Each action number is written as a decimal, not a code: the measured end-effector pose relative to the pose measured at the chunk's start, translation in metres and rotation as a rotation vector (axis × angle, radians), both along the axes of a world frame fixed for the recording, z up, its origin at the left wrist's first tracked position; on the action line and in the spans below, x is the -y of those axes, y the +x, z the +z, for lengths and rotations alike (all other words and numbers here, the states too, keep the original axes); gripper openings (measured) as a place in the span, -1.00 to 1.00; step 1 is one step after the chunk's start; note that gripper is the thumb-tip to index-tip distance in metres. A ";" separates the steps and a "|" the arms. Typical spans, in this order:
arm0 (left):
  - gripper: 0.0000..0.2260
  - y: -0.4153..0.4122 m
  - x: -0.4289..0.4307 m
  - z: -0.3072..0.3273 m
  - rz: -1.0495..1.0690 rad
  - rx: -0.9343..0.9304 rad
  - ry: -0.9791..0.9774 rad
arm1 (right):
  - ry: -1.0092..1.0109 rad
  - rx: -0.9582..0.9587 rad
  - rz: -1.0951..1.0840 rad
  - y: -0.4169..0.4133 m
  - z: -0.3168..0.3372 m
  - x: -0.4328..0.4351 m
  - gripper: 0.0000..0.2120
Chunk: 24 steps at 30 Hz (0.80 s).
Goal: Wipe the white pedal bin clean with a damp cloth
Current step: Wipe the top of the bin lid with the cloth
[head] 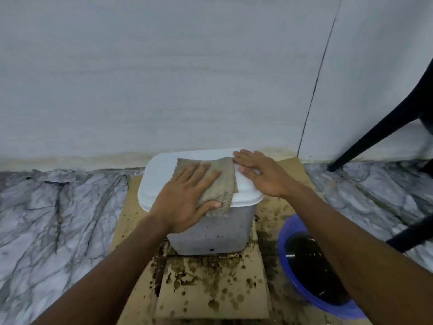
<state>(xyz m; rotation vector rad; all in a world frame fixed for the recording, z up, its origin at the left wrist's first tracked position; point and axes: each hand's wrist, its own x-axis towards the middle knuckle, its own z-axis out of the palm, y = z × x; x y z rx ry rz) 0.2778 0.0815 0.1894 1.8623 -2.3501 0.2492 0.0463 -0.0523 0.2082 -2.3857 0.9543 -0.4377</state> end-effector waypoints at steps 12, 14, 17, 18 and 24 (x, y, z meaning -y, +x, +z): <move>-0.22 0.012 -0.004 -0.007 0.071 0.021 -0.079 | -0.098 0.162 -0.029 0.003 -0.014 0.000 -0.66; -0.23 -0.018 0.010 -0.009 0.031 0.041 -0.107 | -0.149 0.174 -0.045 0.004 -0.018 0.000 -0.65; -0.25 -0.024 0.014 -0.010 -0.011 0.029 -0.121 | -0.188 0.179 -0.047 0.002 -0.022 0.002 -0.65; -0.27 -0.013 0.009 -0.010 -0.038 0.024 -0.127 | -0.192 0.180 -0.043 0.002 -0.023 0.002 -0.65; -0.29 0.099 -0.039 -0.017 -0.022 -0.020 -0.095 | -0.151 0.203 -0.055 0.003 -0.021 0.000 -0.69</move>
